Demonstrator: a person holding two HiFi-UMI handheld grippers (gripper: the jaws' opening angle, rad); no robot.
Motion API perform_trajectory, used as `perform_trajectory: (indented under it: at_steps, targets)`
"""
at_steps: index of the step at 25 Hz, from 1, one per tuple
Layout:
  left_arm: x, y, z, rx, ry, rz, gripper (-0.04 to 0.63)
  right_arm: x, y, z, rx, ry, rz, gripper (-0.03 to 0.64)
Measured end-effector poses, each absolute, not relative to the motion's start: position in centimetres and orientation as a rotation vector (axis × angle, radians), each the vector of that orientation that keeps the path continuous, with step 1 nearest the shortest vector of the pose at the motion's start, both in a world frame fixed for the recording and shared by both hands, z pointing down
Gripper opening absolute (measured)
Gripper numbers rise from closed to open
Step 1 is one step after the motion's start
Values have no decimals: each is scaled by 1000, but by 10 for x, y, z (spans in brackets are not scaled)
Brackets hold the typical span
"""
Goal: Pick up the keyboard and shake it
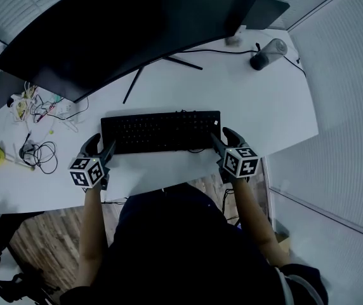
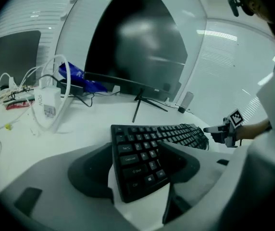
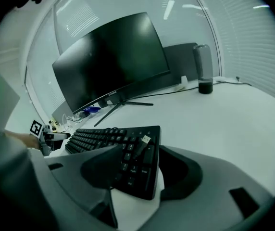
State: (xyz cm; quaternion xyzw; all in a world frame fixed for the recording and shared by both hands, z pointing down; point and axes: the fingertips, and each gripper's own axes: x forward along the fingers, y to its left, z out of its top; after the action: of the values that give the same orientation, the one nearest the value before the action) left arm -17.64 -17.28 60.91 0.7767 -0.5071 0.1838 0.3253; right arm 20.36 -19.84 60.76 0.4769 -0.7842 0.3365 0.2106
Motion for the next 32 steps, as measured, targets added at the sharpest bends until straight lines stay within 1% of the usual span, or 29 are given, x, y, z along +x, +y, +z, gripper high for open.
perform_trajectory:
  at_steps: [11, 15, 25, 32]
  targets:
    - [-183, -181, 635, 1962, -1203, 436, 291, 206, -207, 637, 1245, -2155, 1267, 234]
    - [-178, -179, 638, 1978, -1161, 475, 290, 205, -208, 639, 1203, -2178, 1349, 233]
    - [-178, -183, 641, 1892, -1249, 452, 290, 202, -209, 641, 1209, -2144, 1352, 225]
    - [-177, -183, 624, 1928, -1320, 397, 290, 203, -208, 620, 1271, -2174, 1272, 219]
